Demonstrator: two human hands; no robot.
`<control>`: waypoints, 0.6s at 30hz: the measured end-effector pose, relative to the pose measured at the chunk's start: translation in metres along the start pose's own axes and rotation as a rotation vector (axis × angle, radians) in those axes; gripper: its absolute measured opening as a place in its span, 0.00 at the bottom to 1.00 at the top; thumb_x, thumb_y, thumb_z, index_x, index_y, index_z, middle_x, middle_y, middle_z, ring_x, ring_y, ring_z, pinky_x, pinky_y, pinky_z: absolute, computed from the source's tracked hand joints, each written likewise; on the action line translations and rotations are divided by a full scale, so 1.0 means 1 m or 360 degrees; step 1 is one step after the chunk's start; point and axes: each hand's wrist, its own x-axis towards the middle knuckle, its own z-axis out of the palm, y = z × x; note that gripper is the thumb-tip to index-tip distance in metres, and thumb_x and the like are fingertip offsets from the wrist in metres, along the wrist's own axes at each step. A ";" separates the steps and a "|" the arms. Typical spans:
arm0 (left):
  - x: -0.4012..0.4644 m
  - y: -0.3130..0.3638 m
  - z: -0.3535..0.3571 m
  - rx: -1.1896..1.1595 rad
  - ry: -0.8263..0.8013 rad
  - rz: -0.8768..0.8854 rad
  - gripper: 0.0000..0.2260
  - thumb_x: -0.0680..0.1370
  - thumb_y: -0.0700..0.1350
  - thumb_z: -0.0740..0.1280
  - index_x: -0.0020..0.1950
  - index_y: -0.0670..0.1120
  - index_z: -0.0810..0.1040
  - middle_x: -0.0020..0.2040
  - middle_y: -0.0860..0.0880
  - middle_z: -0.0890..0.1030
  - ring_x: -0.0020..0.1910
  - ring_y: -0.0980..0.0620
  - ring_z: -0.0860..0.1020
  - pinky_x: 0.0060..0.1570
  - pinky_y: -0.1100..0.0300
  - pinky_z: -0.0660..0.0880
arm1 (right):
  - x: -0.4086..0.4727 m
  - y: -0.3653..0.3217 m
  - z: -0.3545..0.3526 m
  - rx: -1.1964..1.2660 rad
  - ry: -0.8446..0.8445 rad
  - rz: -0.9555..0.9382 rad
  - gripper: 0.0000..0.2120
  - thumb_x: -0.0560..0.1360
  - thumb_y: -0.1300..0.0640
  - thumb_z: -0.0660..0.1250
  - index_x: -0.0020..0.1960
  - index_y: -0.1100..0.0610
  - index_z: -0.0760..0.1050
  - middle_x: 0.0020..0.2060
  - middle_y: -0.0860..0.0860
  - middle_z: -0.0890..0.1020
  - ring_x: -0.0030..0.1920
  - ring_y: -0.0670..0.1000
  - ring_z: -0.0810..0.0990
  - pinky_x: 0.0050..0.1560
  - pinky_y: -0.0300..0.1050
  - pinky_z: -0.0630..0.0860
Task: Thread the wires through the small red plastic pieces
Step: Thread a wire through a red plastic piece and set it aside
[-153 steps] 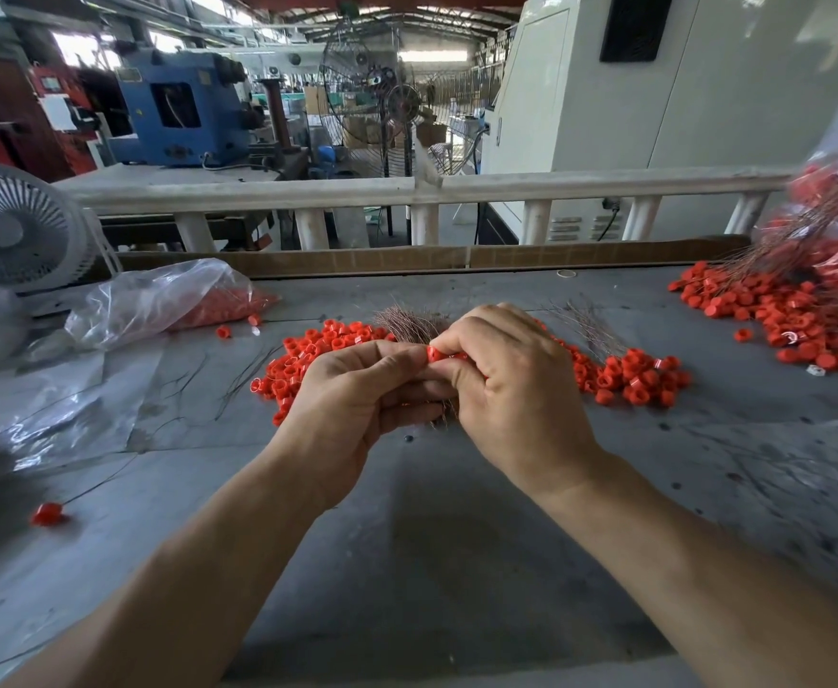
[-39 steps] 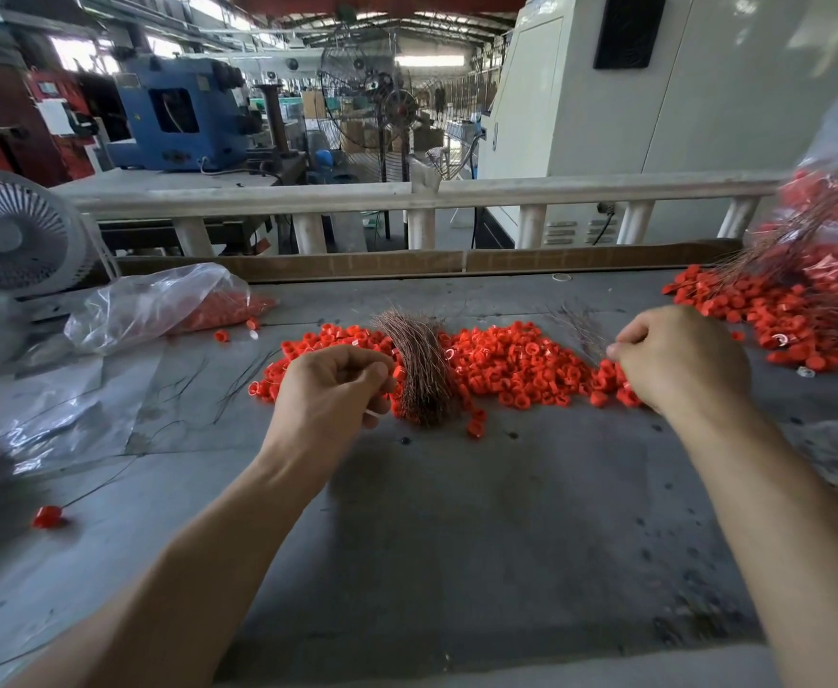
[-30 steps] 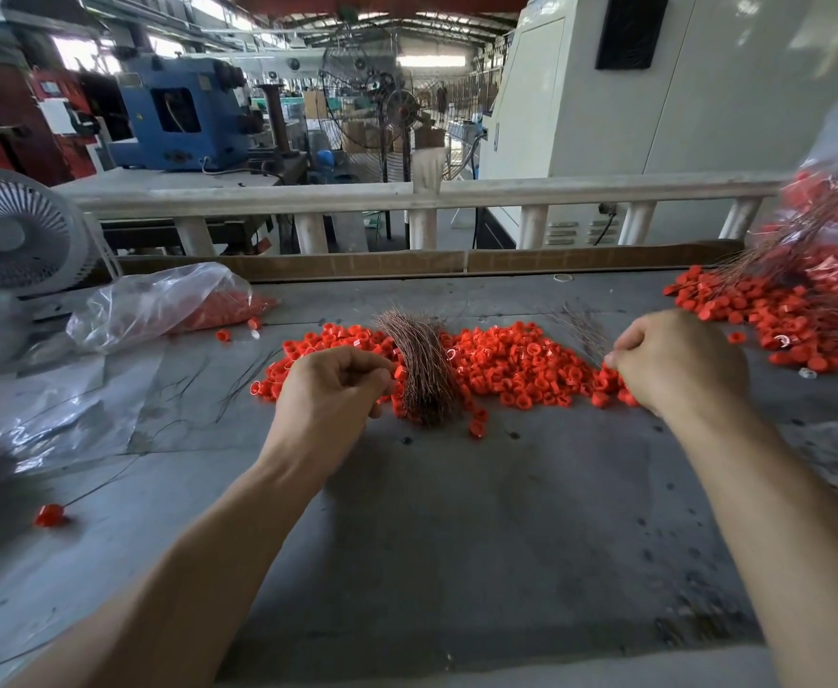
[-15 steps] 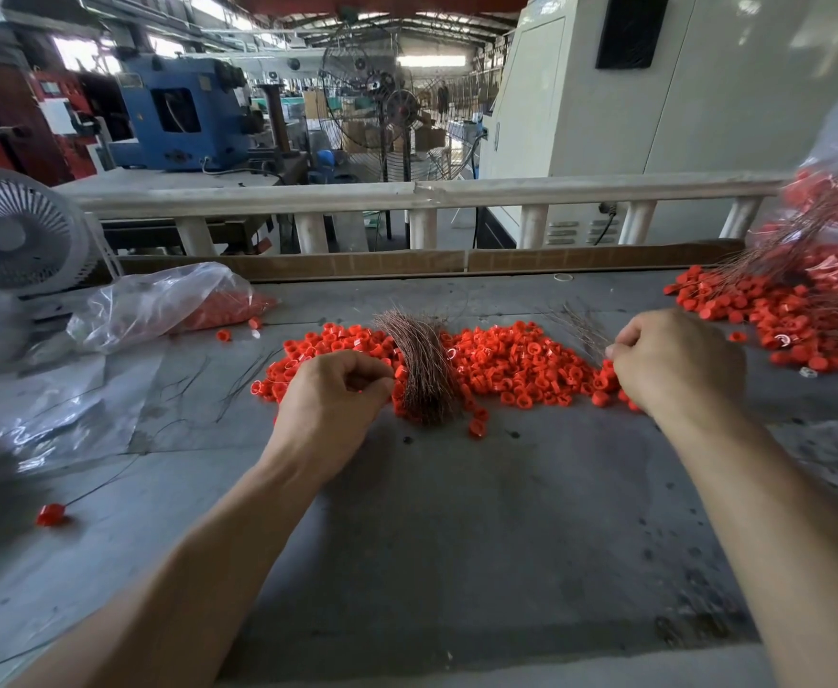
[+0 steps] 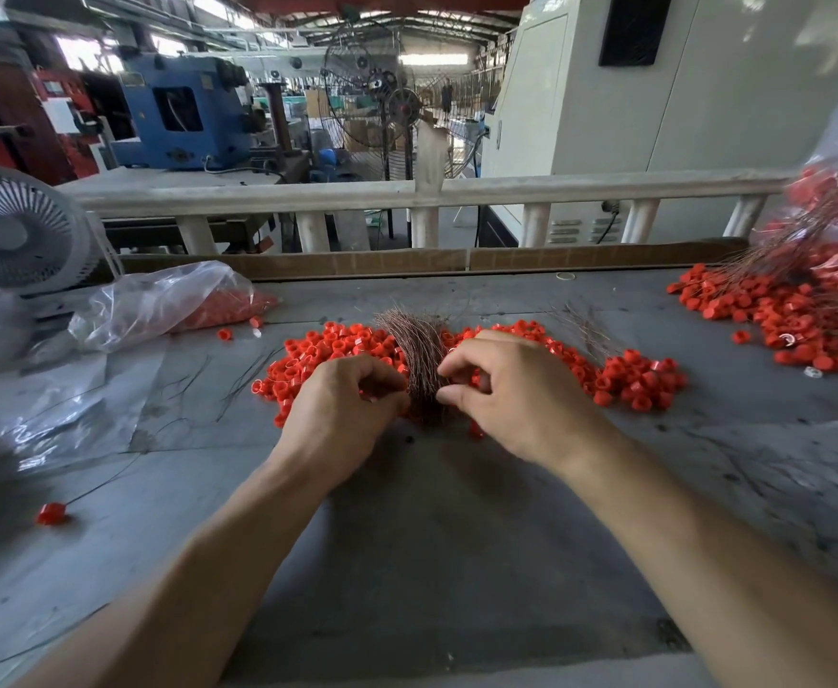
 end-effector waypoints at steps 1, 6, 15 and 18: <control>0.000 0.000 0.000 -0.0003 -0.0006 0.0006 0.06 0.74 0.46 0.77 0.48 0.55 0.85 0.40 0.59 0.83 0.37 0.62 0.79 0.38 0.64 0.73 | 0.000 -0.003 0.003 -0.0001 0.0020 -0.0015 0.08 0.75 0.48 0.74 0.52 0.49 0.82 0.40 0.42 0.75 0.43 0.43 0.71 0.47 0.44 0.72; 0.001 0.001 0.000 0.0026 -0.0025 0.0010 0.06 0.74 0.45 0.77 0.48 0.55 0.85 0.40 0.59 0.83 0.37 0.63 0.79 0.37 0.65 0.73 | 0.004 -0.008 0.013 -0.0041 0.0113 0.0018 0.10 0.77 0.47 0.72 0.55 0.50 0.81 0.46 0.44 0.78 0.46 0.45 0.73 0.48 0.46 0.75; 0.000 0.004 0.000 0.0036 -0.0073 0.0007 0.05 0.75 0.45 0.76 0.49 0.55 0.85 0.39 0.57 0.84 0.36 0.60 0.80 0.36 0.62 0.77 | 0.006 -0.007 0.019 0.0001 0.0134 0.0049 0.10 0.79 0.44 0.69 0.50 0.51 0.82 0.43 0.45 0.78 0.46 0.47 0.75 0.45 0.45 0.72; -0.001 0.005 0.001 0.0024 -0.0088 0.0030 0.06 0.76 0.43 0.75 0.47 0.55 0.84 0.34 0.60 0.83 0.30 0.64 0.79 0.29 0.72 0.70 | 0.006 -0.007 0.021 -0.0051 0.0102 0.0047 0.10 0.80 0.45 0.68 0.50 0.51 0.82 0.43 0.46 0.79 0.47 0.48 0.76 0.46 0.47 0.72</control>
